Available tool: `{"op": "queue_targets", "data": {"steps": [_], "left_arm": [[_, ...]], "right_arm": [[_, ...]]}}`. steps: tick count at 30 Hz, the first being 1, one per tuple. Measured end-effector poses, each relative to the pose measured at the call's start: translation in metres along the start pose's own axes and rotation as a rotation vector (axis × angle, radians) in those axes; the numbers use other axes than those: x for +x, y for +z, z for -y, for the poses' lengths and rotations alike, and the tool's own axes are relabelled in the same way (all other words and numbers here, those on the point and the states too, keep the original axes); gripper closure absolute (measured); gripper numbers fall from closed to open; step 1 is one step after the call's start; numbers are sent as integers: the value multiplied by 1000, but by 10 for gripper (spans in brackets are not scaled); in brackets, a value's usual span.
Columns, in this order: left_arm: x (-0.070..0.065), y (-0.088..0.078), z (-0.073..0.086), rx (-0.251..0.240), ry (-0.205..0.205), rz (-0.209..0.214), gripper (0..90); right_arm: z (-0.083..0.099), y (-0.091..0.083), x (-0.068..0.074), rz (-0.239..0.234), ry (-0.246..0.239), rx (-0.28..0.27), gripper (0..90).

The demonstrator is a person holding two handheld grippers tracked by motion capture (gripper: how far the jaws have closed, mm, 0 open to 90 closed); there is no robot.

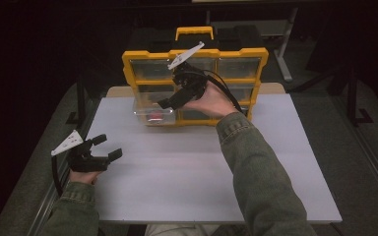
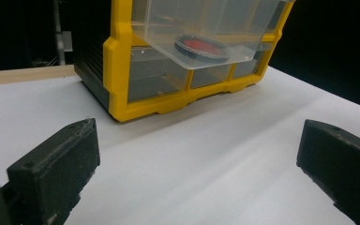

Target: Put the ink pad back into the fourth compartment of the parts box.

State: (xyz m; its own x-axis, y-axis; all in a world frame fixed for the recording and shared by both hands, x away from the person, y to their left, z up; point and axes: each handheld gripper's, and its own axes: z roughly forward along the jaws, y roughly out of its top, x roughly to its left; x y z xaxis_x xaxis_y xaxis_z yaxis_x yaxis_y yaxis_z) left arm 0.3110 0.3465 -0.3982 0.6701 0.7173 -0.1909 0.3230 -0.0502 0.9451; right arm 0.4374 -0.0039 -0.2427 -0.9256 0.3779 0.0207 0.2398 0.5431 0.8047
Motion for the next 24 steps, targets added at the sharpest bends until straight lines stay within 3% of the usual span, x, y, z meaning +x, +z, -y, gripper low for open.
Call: {"op": "queue_targets", "data": {"steps": [24], "left_arm": [[0,2,0,10,3,-7,0]], "right_arm": [[42,-22,4,9,21,-37,0]]}}
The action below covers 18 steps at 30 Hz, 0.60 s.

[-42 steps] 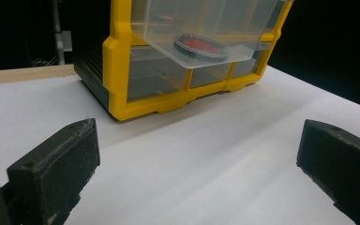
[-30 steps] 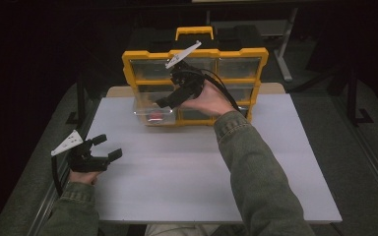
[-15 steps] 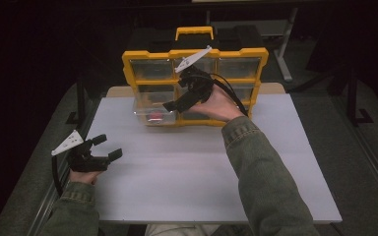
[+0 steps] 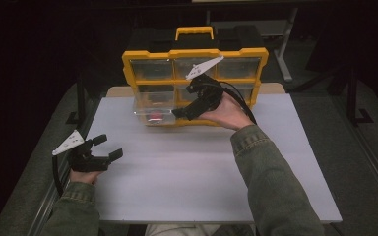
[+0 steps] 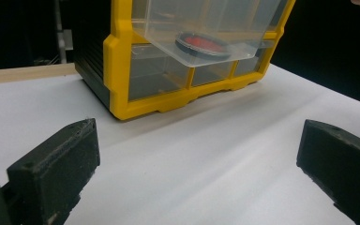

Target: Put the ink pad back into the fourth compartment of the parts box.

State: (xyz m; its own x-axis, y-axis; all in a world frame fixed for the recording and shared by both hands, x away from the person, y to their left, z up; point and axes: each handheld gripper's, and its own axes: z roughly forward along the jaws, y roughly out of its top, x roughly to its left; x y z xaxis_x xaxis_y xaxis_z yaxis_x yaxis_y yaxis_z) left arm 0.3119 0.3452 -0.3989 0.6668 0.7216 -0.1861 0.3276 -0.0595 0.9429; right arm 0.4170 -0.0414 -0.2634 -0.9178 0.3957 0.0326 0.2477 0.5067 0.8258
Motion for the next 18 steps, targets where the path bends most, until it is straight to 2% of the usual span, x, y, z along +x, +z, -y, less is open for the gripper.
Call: {"op": "queue_targets", "data": {"steps": [12,18], "left_arm": [[0,1,0,0,-1,1,0],[0,1,0,0,-6,-4,0]], "right_arm": [[27,-7,-1,7,19,-16,0],[40,-13,-3,15,45,-33,0]]}}
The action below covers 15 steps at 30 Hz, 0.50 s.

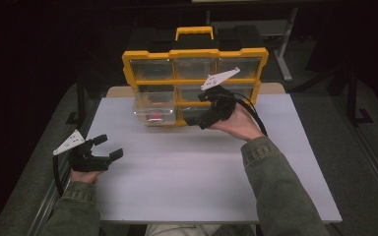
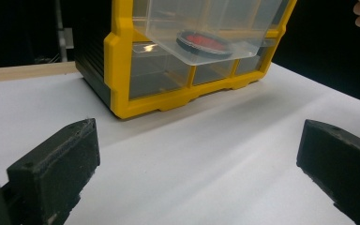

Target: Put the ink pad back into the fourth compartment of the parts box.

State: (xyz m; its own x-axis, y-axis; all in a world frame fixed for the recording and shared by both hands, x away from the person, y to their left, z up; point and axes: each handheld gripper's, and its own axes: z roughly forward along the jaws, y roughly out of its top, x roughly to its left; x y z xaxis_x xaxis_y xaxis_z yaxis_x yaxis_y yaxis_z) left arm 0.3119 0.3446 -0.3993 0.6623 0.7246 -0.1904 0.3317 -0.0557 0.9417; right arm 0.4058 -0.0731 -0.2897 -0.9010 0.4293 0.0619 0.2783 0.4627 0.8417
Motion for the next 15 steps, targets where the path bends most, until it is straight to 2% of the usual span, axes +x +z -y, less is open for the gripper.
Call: {"op": "queue_targets", "data": {"steps": [7,15], "left_arm": [[0,0,0,7,-2,-7,0],[0,0,1,12,4,-6,0]], "right_arm": [[15,-8,-5,12,33,-16,0],[31,-17,-5,30,34,-39,0]]}}
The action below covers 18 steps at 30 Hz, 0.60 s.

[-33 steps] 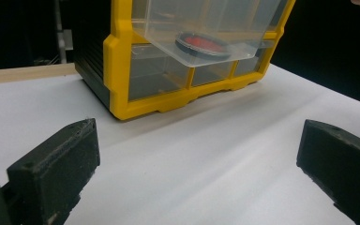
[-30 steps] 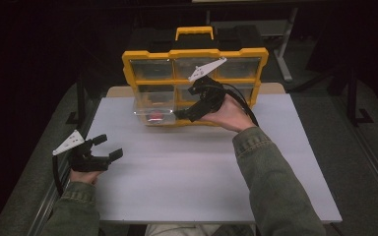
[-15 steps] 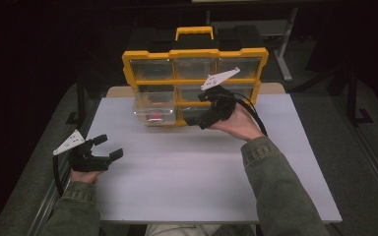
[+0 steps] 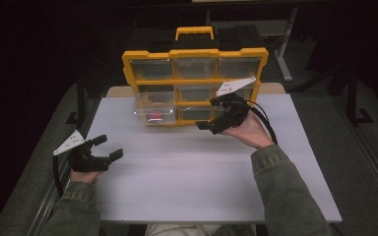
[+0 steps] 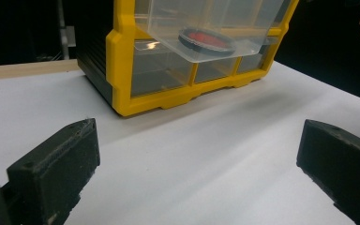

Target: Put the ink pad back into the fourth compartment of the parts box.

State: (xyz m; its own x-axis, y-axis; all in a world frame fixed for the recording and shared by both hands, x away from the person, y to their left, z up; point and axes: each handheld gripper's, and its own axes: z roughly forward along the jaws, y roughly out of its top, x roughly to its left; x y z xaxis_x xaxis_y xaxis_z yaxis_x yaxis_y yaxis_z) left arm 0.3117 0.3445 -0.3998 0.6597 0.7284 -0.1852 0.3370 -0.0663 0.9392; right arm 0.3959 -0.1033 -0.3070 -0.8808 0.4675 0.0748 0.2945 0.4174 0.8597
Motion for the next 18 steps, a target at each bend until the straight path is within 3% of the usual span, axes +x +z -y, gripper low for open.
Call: {"op": "queue_targets", "data": {"steps": [18], "left_arm": [[0,0,0,-1,0,-1,0]], "right_arm": [[35,-16,-7,36,41,-10,0]]}}
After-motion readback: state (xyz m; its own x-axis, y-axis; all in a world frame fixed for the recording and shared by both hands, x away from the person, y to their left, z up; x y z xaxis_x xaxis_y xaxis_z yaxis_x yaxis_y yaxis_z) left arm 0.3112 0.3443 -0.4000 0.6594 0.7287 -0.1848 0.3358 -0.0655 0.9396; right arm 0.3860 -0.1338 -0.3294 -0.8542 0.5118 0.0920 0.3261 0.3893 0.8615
